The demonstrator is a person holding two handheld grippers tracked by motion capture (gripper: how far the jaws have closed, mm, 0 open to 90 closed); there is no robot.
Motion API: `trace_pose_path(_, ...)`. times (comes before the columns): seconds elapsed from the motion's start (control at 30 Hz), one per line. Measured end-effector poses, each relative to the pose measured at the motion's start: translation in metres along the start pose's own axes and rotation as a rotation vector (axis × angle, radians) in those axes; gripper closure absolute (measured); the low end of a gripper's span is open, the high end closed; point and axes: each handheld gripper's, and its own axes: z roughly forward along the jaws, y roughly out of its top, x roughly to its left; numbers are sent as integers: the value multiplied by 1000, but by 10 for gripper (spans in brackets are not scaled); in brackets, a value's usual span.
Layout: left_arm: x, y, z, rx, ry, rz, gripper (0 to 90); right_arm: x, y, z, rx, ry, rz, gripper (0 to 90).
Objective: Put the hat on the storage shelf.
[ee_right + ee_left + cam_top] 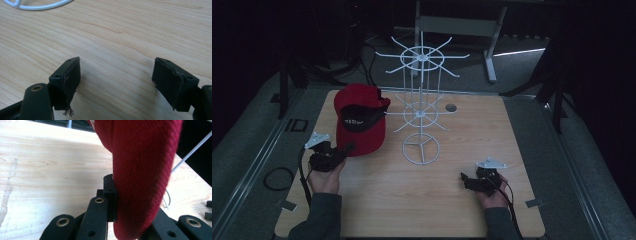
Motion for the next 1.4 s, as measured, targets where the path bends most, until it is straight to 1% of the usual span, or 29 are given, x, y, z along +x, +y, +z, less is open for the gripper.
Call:
trace_pose_path(0.03, 0, 4, -3, -15, 7, 5, 855, 0, 0, 0, 0, 0, 1, 227)
trace_pose_path(0.17, -1, 9, -5, -32, 10, 7, 855, 0, 0, 0, 0, 0, 1, 227)
trace_pose_path(0.27, -1, 11, -7, -47, 11, 0, 855, 0, 0, 0, 0, 0, 1, 227)
trace_pose_path(0.6, -3, 20, -10, -68, 15, 11, 855, 0, 0, 0, 0, 0, 1, 227)
trace_pose_path(0.77, -6, 27, -12, -91, 9, 26, 855, 0, 0, 0, 0, 0, 2, 227)
trace_pose_path(0.93, -8, 30, -14, -102, 11, 39, 855, 0, 0, 0, 0, 0, 2, 227)
trace_pose_path(1.4, -12, 40, -20, -137, 12, 54, 855, 0, 0, 0, 0, 0, 2, 227)
